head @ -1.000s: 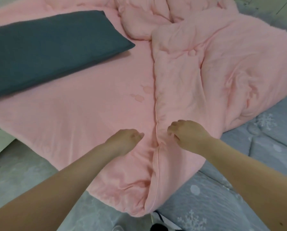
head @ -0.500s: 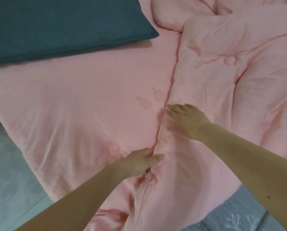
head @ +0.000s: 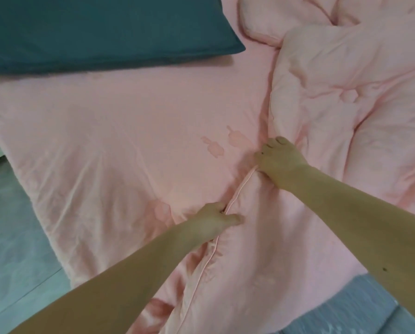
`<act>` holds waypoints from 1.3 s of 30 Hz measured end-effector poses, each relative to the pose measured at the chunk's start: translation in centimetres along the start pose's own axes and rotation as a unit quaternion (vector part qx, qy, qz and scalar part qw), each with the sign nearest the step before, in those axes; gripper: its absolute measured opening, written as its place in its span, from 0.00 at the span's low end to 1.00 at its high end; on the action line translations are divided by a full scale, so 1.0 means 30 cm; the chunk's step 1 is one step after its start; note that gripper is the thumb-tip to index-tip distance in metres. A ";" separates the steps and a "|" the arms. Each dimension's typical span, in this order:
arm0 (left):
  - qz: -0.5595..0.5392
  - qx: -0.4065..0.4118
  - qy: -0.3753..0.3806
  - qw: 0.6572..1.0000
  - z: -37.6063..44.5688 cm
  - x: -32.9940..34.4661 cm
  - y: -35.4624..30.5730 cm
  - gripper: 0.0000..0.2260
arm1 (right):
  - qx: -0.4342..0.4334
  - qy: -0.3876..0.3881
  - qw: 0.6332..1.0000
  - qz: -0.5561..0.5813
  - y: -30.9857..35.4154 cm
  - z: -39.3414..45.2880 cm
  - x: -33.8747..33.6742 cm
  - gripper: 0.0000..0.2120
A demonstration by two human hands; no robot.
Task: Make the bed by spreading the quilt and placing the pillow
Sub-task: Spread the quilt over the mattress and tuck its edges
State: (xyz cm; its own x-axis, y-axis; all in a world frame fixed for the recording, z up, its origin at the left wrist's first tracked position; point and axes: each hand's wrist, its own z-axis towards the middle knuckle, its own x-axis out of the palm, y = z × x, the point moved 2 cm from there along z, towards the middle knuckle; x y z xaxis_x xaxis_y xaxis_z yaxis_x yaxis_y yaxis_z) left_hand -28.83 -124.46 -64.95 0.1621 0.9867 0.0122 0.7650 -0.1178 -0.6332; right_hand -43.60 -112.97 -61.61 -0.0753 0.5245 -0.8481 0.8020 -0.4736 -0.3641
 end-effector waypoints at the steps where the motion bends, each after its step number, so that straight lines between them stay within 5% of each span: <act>1: 0.012 0.013 -0.014 1.000 -0.007 0.002 -0.006 0.22 | 0.009 -0.002 1.000 -0.004 -0.014 -0.026 -0.004 0.16; 6: 0.083 0.089 -0.057 0.991 -0.082 0.019 -0.050 0.06 | -0.036 -0.059 0.993 -0.099 -0.020 -0.178 -0.116 0.03; 10: 0.151 0.127 -0.065 0.978 -0.183 0.055 -0.039 0.05 | -0.106 -0.055 0.987 -0.108 0.018 -0.348 -0.178 0.15; 13: 0.178 0.161 -0.073 0.968 -0.284 0.086 -0.013 0.12 | -0.057 -0.058 0.993 -0.082 0.063 -0.484 -0.194 0.08; 15: 0.188 0.187 -0.062 0.962 -0.363 0.113 0.015 0.12 | 0.020 -0.028 0.999 -0.039 0.108 -0.601 -0.198 0.13; 20: 0.209 0.244 -0.018 0.947 -0.520 0.158 0.093 0.07 | 0.120 -0.088 0.987 -0.061 0.257 -0.835 -0.227 0.06; 22: 0.232 0.251 -0.002 0.940 -0.563 0.184 0.130 0.03 | 0.144 -0.111 0.982 -0.057 0.309 -0.911 -0.213 0.12; 28: 0.295 0.276 0.055 0.913 -0.678 0.337 0.284 0.08 | 0.198 -0.029 0.979 -0.043 0.458 -1.163 -0.123 0.11; 31: 0.340 0.298 0.054 0.890 -0.723 0.414 0.392 0.05 | 0.235 -0.003 0.972 0.009 0.552 -1.270 -0.087 0.13; 34: 0.379 0.323 0.059 0.865 -0.785 0.510 0.509 0.07 | 0.250 0.002 0.968 -0.006 0.667 -1.398 -0.076 0.02; 39: 0.501 0.376 0.037 0.779 -0.876 0.684 0.682 0.07 | 0.312 0.036 0.948 0.046 0.839 -1.645 -0.010 0.18</act>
State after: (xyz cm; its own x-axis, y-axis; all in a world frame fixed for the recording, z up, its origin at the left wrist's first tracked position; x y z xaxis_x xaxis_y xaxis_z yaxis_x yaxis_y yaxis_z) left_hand 6.51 -109.58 -57.32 0.4992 0.4289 -0.7529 -0.3449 -0.6988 -0.6267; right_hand 5.85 -90.11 -51.52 0.0359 0.4969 -0.8671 0.2957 -0.8341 -0.4657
